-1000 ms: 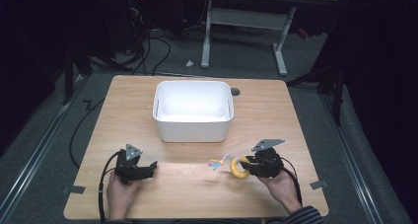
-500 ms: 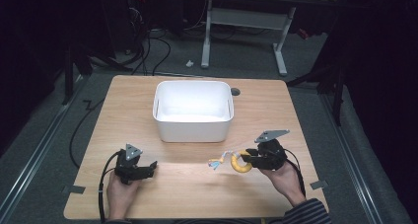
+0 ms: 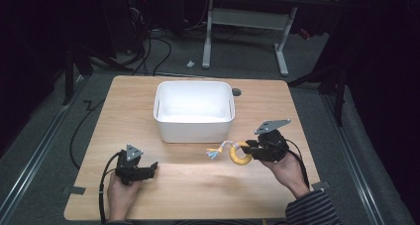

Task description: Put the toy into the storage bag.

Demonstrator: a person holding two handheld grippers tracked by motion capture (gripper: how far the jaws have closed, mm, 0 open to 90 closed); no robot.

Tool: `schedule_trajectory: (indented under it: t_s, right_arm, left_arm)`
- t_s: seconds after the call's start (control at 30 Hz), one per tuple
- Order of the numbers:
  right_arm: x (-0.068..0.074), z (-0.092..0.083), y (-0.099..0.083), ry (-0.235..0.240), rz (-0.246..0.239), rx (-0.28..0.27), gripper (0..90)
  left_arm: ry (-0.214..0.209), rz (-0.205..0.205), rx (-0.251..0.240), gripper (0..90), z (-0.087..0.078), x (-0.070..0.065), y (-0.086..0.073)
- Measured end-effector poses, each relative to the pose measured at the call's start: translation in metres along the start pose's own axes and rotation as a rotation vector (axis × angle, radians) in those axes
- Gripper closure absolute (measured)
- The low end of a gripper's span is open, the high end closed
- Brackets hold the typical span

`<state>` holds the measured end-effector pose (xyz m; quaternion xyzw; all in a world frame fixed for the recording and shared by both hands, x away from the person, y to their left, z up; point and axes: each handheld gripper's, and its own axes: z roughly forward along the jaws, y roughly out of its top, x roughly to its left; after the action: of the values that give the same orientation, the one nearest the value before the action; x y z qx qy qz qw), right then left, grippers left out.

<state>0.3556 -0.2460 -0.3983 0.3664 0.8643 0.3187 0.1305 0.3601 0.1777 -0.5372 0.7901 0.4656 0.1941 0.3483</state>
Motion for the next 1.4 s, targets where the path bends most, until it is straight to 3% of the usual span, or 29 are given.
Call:
schedule_trajectory:
  t_s: [0.33, 1.4]
  right_arm:
    - [-0.001, -0.008, 0.017, -0.002, -0.036, -0.023, 70.1]
    - [-0.019, -0.023, 0.078, -0.032, -0.046, -0.103, 70.2]
  left_arm:
    - [0.000, 0.000, 0.000, 16.2, 0.000, 0.000, 0.000]
    - [0.000, 0.000, 0.000, 16.3, 0.000, 0.000, 0.000]
